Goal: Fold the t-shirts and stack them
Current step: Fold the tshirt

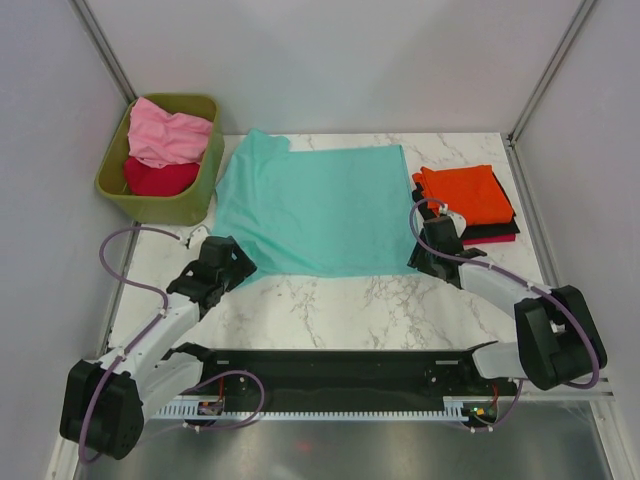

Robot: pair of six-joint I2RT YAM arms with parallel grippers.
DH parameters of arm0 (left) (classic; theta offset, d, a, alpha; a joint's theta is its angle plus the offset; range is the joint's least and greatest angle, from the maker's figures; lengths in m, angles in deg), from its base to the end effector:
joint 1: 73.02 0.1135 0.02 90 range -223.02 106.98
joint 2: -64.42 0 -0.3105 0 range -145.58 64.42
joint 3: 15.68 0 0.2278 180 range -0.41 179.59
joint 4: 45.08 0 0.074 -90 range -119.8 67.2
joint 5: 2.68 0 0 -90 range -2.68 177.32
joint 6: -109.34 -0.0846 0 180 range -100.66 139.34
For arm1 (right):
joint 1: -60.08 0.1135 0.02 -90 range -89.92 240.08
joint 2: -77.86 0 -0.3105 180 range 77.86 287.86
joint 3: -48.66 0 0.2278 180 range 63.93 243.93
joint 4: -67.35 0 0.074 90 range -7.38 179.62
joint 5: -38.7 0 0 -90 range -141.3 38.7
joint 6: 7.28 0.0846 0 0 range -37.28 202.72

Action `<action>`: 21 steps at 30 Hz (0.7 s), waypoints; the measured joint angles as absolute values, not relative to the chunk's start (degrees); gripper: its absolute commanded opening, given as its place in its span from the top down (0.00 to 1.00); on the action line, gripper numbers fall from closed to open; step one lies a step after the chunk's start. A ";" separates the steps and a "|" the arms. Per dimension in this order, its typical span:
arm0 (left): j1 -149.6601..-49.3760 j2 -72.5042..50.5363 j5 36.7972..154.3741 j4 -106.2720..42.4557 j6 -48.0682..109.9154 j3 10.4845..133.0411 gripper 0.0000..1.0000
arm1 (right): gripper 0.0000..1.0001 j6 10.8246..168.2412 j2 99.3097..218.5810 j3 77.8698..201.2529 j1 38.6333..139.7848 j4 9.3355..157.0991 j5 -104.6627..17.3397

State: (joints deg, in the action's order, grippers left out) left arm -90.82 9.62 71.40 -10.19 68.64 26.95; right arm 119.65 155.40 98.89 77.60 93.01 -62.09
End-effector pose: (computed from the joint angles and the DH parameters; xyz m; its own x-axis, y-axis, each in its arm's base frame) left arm 0.1685 -0.0297 0.2055 -0.5425 -0.5915 -0.5965 -0.4528 0.8040 -0.3855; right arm 0.2432 0.0602 0.1868 -0.7216 0.3911 -0.5712 0.3070 0.9203 0.2424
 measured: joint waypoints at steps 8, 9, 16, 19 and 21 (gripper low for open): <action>-90.82 9.59 69.76 -8.42 70.19 27.06 0.20 | 0.46 120.37 154.33 98.87 78.08 94.28 -63.75; -90.82 9.42 69.63 -8.40 70.48 27.12 0.20 | 0.47 120.52 153.92 98.78 78.08 94.35 -64.17; -90.82 7.58 69.59 -7.28 71.29 27.52 0.20 | 0.45 121.61 153.59 98.67 78.15 95.18 -65.26; -90.82 6.95 69.61 -7.11 71.72 27.52 0.20 | 0.46 122.01 154.62 98.67 78.15 95.22 -64.91; -90.82 6.10 69.63 -7.08 71.86 27.58 0.21 | 0.54 121.98 156.04 98.67 78.15 95.14 -64.27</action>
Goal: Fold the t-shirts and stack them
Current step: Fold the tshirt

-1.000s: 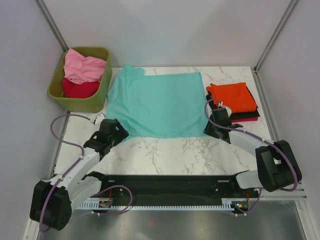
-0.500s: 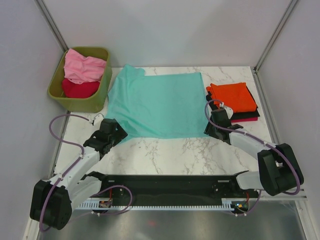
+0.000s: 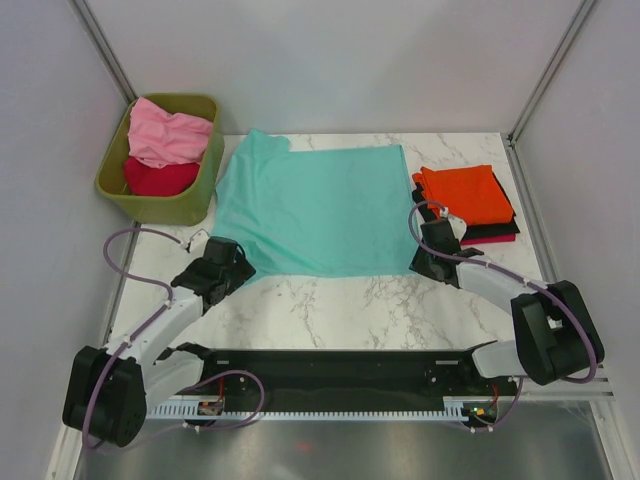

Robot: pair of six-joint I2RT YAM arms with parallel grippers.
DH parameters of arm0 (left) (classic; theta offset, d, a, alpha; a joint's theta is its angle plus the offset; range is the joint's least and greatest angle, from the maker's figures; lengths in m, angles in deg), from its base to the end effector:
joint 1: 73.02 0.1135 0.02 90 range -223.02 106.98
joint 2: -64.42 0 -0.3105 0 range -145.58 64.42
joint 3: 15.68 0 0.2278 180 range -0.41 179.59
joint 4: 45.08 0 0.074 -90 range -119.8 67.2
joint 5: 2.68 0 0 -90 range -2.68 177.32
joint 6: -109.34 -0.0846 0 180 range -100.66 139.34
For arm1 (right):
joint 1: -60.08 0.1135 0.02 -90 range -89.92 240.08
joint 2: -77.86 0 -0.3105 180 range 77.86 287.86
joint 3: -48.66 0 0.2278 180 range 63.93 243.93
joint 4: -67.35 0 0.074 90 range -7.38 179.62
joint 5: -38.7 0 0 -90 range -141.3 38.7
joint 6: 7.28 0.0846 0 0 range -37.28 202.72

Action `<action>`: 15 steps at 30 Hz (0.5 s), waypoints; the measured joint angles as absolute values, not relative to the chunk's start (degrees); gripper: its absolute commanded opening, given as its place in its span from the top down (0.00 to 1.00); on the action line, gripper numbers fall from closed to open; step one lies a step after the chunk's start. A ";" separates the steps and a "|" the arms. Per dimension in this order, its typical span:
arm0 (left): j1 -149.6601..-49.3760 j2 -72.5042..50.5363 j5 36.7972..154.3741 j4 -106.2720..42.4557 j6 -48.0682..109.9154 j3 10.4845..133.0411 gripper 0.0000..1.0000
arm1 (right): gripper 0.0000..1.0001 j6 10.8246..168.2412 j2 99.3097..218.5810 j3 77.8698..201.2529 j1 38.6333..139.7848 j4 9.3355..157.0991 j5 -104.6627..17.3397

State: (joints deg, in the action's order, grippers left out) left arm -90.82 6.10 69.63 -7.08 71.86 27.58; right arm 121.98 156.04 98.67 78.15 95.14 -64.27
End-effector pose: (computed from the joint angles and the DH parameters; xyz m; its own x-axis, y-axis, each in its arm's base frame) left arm 0.1695 -0.0274 0.1950 -0.5562 -0.6155 -0.5584 -0.5325 0.7798 -0.3291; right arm 0.2386 0.0579 0.1802 -0.7257 0.4119 -0.5511 0.3570 0.9101 0.2102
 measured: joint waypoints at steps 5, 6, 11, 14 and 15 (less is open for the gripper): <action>-90.82 2.69 69.65 -5.99 72.38 28.32 0.27 | 0.78 122.05 157.63 98.95 78.13 93.30 -63.49; -90.82 2.08 69.59 -5.73 72.51 28.43 0.27 | 0.82 122.07 157.63 98.95 78.15 93.39 -63.38; -90.82 1.05 69.28 -4.94 73.32 28.52 0.30 | 0.95 122.33 157.61 98.93 78.19 93.41 -62.92; -90.82 0.20 69.08 -4.83 74.04 28.52 0.32 | 1.00 122.40 157.61 98.93 78.23 93.39 -62.64; -90.82 -0.35 68.91 -4.83 74.33 28.52 0.34 | 1.00 122.38 157.61 98.93 78.23 93.39 -62.48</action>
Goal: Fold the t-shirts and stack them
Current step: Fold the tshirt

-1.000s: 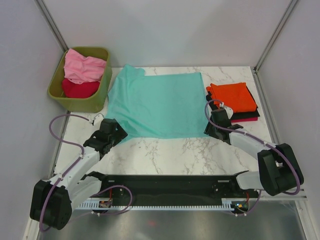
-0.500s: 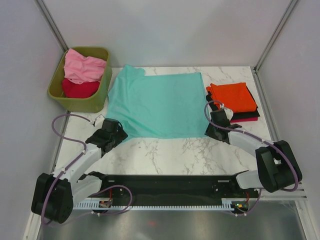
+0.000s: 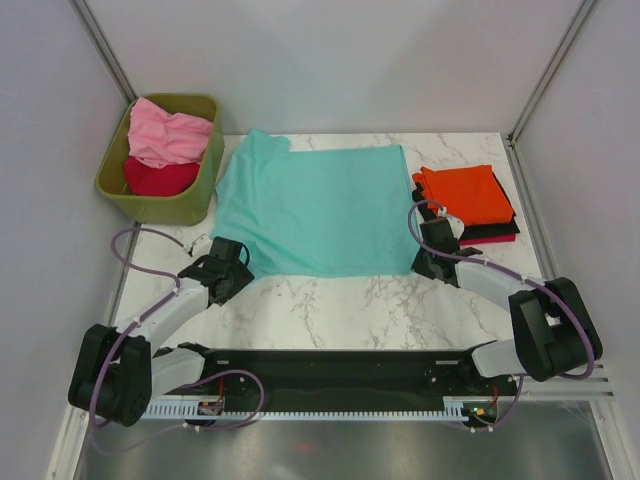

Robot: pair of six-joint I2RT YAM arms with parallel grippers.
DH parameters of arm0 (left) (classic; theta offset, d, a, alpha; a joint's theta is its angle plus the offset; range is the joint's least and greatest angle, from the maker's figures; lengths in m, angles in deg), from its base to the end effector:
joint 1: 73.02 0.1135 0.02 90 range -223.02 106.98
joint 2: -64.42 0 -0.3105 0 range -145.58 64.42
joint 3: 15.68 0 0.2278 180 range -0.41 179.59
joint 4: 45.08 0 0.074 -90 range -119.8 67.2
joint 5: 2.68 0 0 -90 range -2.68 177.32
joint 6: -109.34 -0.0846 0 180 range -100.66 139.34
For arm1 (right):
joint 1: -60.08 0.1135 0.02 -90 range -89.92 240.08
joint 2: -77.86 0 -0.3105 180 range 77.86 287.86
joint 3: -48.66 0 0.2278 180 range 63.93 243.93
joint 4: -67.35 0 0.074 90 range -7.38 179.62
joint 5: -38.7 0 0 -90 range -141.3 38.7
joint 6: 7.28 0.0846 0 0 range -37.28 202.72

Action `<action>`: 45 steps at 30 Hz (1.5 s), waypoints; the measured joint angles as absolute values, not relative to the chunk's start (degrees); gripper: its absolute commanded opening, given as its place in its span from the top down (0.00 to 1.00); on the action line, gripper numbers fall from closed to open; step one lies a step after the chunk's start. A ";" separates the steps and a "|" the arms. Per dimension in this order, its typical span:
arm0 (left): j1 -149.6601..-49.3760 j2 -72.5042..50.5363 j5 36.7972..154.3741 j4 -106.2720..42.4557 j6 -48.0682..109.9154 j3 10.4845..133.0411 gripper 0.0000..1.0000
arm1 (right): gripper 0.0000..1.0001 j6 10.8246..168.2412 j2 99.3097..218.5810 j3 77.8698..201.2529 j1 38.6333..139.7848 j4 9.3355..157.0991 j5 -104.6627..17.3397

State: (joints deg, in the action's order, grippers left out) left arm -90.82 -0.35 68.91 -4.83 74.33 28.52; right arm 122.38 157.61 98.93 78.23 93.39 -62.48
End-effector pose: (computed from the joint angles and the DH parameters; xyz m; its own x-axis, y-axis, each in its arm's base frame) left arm 0.1759 -0.0284 0.1796 -0.5944 -0.6254 -0.5056 -0.5986 0.7639 -0.2411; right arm 0.2445 0.0629 0.1775 -0.7315 0.4191 -0.5378 0.3450 0.9079 0.2383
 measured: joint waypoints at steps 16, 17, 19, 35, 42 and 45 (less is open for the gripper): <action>-90.45 -2.84 67.47 -4.85 73.71 31.84 0.98 | 1.00 122.49 157.46 98.43 78.23 92.32 -60.17; -90.45 -0.09 68.01 -4.90 73.43 31.73 0.98 | 1.00 122.42 157.39 98.43 78.23 92.32 -60.14; -90.45 5.88 69.22 -5.18 73.19 31.23 0.98 | 1.00 122.38 157.13 98.43 78.23 92.32 -60.17; -90.47 17.31 77.46 0.50 73.17 35.06 0.98 | 1.00 121.46 150.86 102.23 78.23 95.29 -63.33; -90.45 18.36 77.70 2.14 73.28 40.74 0.98 | 1.00 121.24 149.78 107.54 78.23 97.30 -64.32; -90.45 17.40 77.65 3.12 73.76 42.20 0.98 | 1.00 121.26 151.75 109.79 78.23 98.00 -64.32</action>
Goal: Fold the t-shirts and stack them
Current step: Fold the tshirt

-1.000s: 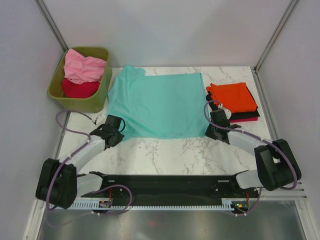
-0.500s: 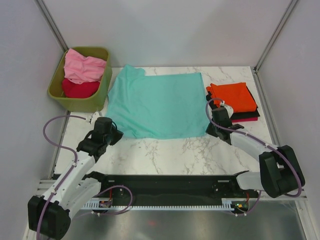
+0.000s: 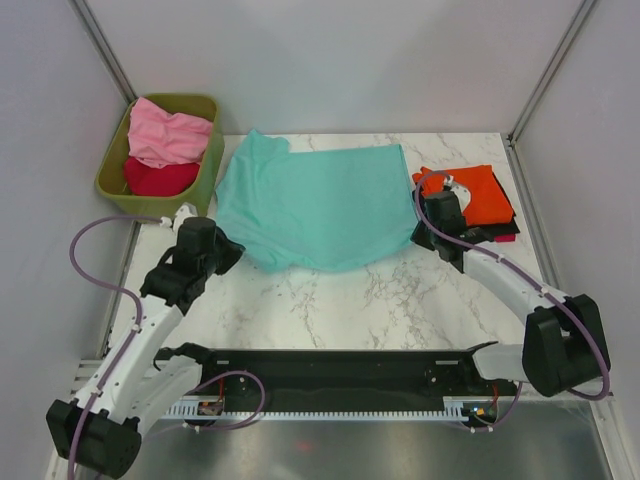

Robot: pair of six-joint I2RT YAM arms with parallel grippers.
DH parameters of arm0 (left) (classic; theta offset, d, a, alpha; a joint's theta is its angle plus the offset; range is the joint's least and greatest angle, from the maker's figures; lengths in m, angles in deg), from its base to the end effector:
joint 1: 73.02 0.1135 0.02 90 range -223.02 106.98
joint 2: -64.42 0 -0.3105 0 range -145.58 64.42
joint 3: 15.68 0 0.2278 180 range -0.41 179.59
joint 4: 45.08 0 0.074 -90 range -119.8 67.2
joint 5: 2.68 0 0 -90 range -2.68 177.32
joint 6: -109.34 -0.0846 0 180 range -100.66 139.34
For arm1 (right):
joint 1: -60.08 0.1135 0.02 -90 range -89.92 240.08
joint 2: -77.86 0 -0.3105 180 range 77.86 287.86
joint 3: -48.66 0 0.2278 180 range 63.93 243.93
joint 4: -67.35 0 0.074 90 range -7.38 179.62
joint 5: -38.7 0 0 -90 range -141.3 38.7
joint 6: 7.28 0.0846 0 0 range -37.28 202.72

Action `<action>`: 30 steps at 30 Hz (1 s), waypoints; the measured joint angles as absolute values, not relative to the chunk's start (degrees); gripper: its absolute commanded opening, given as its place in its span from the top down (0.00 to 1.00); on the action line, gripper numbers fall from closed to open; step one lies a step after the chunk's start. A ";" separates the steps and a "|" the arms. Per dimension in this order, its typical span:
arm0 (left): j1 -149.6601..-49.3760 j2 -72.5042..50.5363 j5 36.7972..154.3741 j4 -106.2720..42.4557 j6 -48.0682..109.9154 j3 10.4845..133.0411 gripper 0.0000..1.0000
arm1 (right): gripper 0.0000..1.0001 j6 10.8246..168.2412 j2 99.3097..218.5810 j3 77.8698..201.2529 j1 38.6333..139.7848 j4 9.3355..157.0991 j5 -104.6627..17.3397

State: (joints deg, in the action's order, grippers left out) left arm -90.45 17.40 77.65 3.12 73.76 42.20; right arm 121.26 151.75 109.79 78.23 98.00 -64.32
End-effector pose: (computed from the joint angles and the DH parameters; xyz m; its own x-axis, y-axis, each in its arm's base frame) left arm 0.1542 -0.0335 0.2881 -0.4732 -0.6918 -0.5455 -0.3730 0.7183 -0.5873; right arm 0.2622 0.0659 0.2540 -0.6030 0.4412 -0.6647 0.2911 0.8974 0.3315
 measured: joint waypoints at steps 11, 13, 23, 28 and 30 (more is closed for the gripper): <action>-89.84 7.10 75.40 4.63 77.21 49.18 0.98 | 1.00 121.98 161.00 117.27 77.34 100.58 -65.50; -89.01 4.15 75.14 4.52 78.59 50.64 0.98 | 1.00 122.09 163.12 118.93 76.75 100.77 -65.61; -86.78 -10.97 73.08 5.27 85.89 58.44 0.98 | 1.00 123.58 173.13 128.44 74.32 101.60 -65.74; -84.64 -16.94 72.56 5.20 86.17 64.39 0.98 | 1.00 124.13 177.11 132.53 73.93 101.58 -65.67; -83.87 -18.30 72.34 5.24 86.17 66.22 0.98 | 1.00 124.54 178.44 133.77 73.73 101.56 -65.70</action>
State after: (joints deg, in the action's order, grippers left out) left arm -83.87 -18.30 72.34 5.24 86.17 66.22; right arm 124.54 178.44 133.77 73.73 101.56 -65.70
